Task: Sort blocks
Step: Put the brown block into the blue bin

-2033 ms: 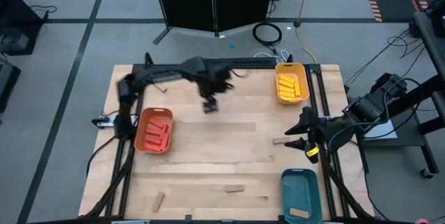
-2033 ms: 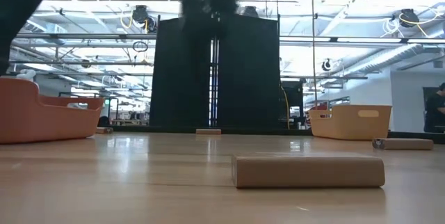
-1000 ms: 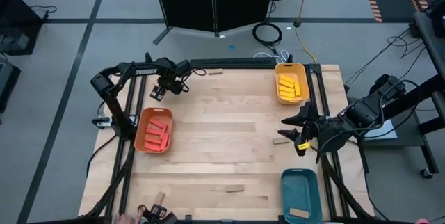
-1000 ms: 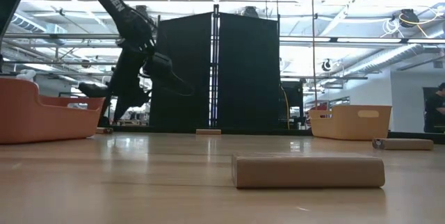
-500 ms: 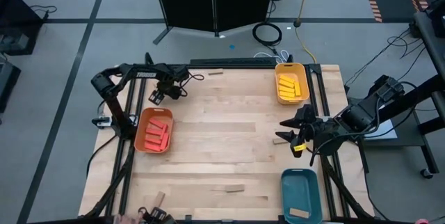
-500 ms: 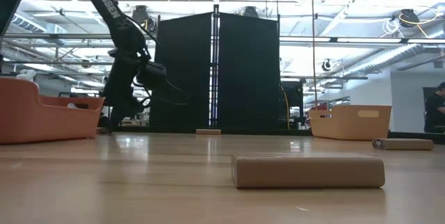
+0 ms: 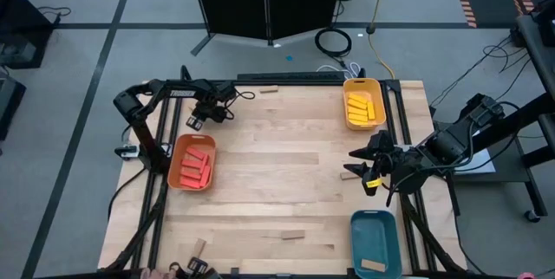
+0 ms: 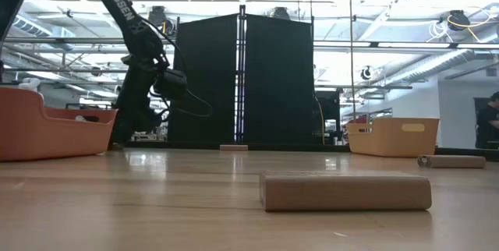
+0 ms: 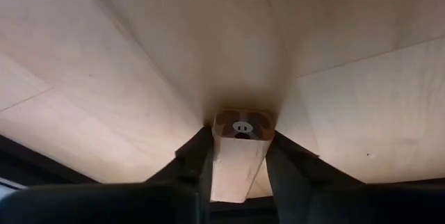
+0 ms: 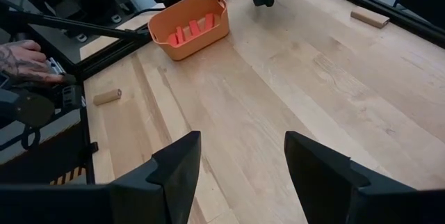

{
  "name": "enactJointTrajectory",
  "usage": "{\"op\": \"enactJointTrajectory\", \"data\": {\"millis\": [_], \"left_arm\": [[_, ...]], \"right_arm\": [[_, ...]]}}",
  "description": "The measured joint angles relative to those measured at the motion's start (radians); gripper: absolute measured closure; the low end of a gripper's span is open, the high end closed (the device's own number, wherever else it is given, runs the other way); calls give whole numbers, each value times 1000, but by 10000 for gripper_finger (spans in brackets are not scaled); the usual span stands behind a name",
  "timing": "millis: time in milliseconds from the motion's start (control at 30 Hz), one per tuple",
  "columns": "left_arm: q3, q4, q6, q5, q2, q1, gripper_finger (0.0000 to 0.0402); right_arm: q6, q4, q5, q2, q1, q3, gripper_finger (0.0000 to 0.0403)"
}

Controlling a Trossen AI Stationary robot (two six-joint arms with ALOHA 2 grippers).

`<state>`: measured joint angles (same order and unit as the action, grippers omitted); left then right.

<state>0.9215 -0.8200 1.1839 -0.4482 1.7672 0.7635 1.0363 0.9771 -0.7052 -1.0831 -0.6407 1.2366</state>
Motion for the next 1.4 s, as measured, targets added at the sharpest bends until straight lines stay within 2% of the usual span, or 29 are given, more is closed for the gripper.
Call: {"op": "enactJointTrajectory", "data": {"millis": [133, 233, 333, 533, 667, 800, 900, 1033, 1167, 1233, 1400], "left_arm": [[5, -10, -72, -9, 0, -17, 323], [29, -30, -154, 22, 0, -42, 321], [69, -80, -220, 101, 0, -75, 310], [202, -124, -405, 369, 0, -178, 306], [308, -84, -578, 624, 0, -266, 306], [361, 118, -798, 864, -1, -369, 305], [361, 355, -986, 960, -1, -464, 305], [361, 656, -1104, 940, -1, -617, 305], [361, 880, -1098, 744, 10, -760, 305], [361, 964, -1121, 690, 35, -809, 305], [360, 1206, -1275, 671, 158, -901, 305]], "right_arm": [[0, 0, 0, 0, 0, 0, 202], [-1, 0, 0, 0, 0, 0, 202], [-6, 0, 0, 0, 0, 0, 202], [-24, 1, -1, 4, 0, 0, 202], [-30, 1, 0, 11, 0, 0, 202], [-52, 1, 3, 18, 0, 0, 202], [-80, 1, 3, 19, 0, 0, 202], [-128, 1, 3, 20, 0, 0, 202], [-176, 1, 3, 20, 0, 0, 202], [-192, -1, 3, 20, 0, 0, 202], [-218, -15, 5, 20, 0, 0, 202]]}}
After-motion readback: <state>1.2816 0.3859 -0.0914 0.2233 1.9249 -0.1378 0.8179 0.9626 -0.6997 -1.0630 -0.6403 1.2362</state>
